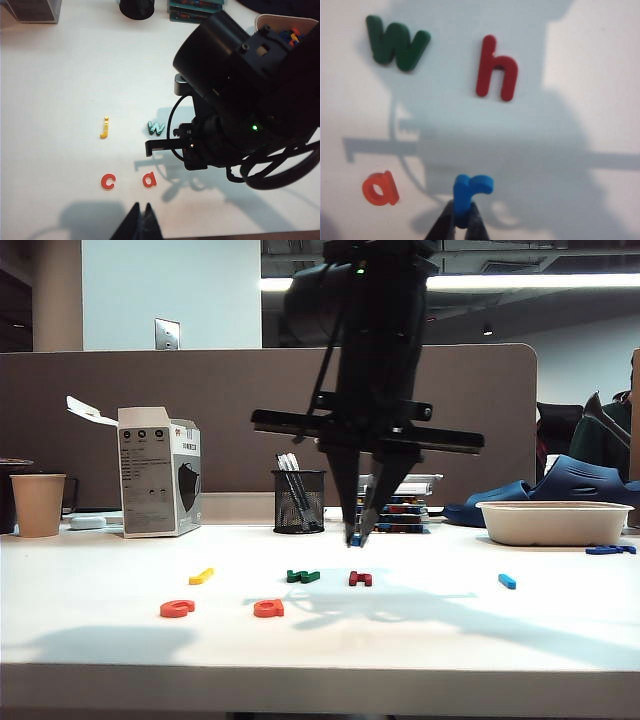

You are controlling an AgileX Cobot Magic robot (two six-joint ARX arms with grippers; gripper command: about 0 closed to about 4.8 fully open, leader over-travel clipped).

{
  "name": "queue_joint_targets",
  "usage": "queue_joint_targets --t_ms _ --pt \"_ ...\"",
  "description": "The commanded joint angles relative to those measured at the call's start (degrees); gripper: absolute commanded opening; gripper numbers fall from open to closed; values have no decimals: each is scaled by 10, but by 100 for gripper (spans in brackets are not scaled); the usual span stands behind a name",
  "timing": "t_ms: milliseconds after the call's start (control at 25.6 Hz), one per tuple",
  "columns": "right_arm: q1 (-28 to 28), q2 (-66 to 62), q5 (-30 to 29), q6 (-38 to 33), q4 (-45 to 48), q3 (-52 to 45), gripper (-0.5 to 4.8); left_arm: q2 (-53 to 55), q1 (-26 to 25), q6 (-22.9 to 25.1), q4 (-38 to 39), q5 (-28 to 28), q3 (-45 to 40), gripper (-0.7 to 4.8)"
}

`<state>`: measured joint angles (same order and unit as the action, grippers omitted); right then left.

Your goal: Select the appropriate letters from the row of letter magnets placed on the table to arrange into the word "car".

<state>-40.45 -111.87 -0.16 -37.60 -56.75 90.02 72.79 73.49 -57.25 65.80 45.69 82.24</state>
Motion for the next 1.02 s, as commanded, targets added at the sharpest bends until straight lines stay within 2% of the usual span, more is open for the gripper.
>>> queue_joint_targets --t_ms 39,352,548,1017 --pt "1 4 1 -10 3 -4 -9 -2 0 2 1 6 1 -5" --pt "-18 4 -13 -16 21 -58 -9 -2 0 2 1 6 1 -5" --pt "-24 4 -16 -21 49 -60 -9 -2 0 2 1 6 1 -5" --pt "-27 3 -26 -24 39 -60 -9 -2 0 2 1 6 1 -5"
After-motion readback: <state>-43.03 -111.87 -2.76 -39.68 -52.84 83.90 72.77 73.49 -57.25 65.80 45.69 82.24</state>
